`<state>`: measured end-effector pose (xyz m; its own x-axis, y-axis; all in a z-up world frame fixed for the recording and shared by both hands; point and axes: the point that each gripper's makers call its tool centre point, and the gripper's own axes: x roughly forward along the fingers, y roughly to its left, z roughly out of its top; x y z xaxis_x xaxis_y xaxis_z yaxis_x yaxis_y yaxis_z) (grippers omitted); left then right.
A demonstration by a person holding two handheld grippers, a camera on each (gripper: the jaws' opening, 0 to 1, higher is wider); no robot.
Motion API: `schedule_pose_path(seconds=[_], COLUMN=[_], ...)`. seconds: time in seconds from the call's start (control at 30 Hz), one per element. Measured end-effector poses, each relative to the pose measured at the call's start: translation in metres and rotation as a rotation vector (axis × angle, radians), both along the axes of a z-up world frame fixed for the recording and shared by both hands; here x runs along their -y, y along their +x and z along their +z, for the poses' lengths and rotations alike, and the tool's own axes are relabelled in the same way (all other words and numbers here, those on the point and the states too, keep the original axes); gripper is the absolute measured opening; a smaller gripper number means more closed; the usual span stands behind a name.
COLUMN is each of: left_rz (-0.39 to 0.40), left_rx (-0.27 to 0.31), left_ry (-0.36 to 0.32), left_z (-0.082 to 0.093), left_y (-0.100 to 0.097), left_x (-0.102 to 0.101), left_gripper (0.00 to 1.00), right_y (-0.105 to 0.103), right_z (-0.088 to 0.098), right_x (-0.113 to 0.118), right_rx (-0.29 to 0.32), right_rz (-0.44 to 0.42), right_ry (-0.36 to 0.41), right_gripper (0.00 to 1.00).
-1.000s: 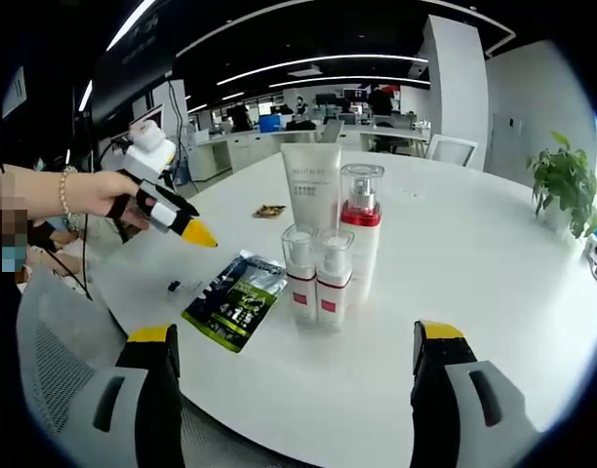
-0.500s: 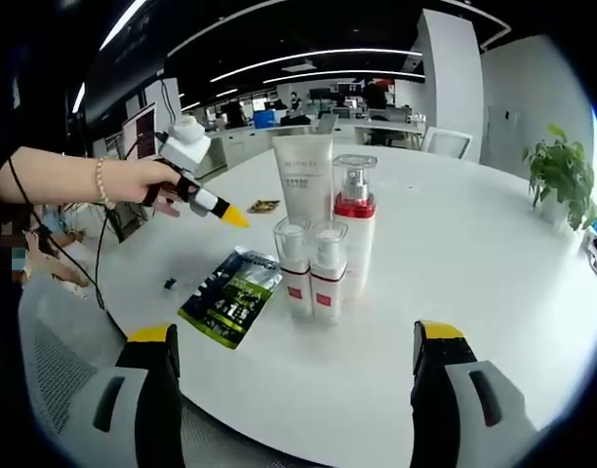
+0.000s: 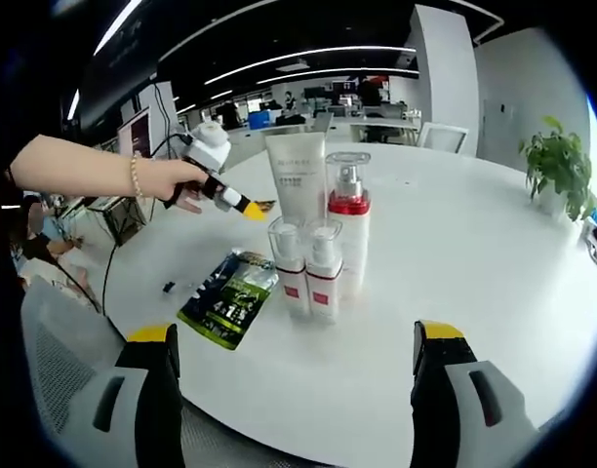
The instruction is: Arrange the skincare products in the storage area until every visible bottle or jar stands upright without overlapping.
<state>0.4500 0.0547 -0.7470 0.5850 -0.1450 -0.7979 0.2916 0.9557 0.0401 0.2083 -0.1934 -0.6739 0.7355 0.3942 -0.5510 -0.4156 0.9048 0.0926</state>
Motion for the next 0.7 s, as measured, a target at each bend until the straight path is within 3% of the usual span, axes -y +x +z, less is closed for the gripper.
schedule_pose_path(seconds=[0.13, 0.4, 0.6, 0.7], left_rz=[0.024, 0.062, 0.097, 0.105], left_rx=[-0.017, -0.006, -0.012, 0.000], left_ry=[-0.002, -0.017, -0.034, -0.025], left_z=[-0.010, -0.007, -0.017, -0.014], left_y=[0.014, 0.025, 0.044, 0.042], left_x=[-0.003, -0.001, -0.004, -0.004], left_gripper=[0.76, 0.72, 0.68, 0.66], right_y=[0.000, 0.000, 0.000, 0.000], right_z=[-0.001, -0.003, -0.005, -0.005], right_x=[-0.001, 0.001, 0.001, 0.002], right_rx=[-0.006, -0.020, -0.028, -0.031], right_rz=[0.001, -0.010, -0.016, -0.020], right_ry=[0.000, 0.008, 0.010, 0.012], right_gripper=[0.99, 0.99, 0.99, 0.99])
